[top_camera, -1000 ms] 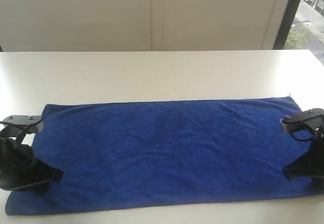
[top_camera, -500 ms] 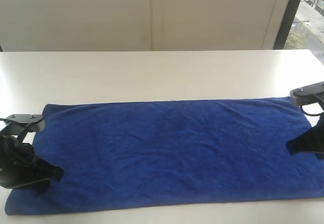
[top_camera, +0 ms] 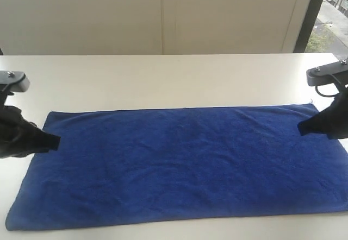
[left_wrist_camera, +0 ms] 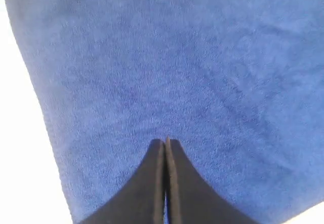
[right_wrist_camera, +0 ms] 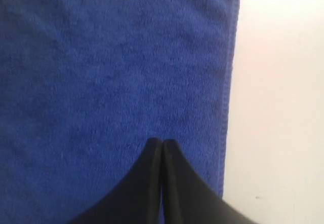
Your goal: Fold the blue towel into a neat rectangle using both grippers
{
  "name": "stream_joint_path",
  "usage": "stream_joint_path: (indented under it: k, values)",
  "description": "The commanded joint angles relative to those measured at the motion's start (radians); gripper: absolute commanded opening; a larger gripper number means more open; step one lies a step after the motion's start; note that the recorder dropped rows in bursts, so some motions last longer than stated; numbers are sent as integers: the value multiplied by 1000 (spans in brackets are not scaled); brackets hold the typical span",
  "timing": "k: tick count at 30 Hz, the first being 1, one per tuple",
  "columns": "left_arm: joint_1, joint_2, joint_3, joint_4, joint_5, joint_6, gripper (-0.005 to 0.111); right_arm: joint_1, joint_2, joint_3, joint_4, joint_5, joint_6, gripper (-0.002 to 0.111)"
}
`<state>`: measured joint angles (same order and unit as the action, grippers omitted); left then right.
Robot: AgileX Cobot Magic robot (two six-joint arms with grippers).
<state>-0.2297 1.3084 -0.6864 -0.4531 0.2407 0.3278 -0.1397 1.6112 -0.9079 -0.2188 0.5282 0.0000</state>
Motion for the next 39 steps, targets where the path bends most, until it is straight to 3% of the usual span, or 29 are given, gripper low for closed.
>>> stream_joint_path:
  k: [1, 14, 31, 39]
  values:
    - [-3, -166, 21, -11, 22, 1, 0, -6, 92, -78, -5, 17, -6, 0]
    - [-3, -559, 174, 12, -27, -35, 0, -11, 319, -172, -48, 31, -16, 0]
    - [-3, -581, 229, 12, -29, -35, 0, -15, 335, -174, -180, 136, 31, 0]
    - [-3, -581, 229, 12, -27, -35, 0, -94, 335, -174, -184, 144, 48, 0]
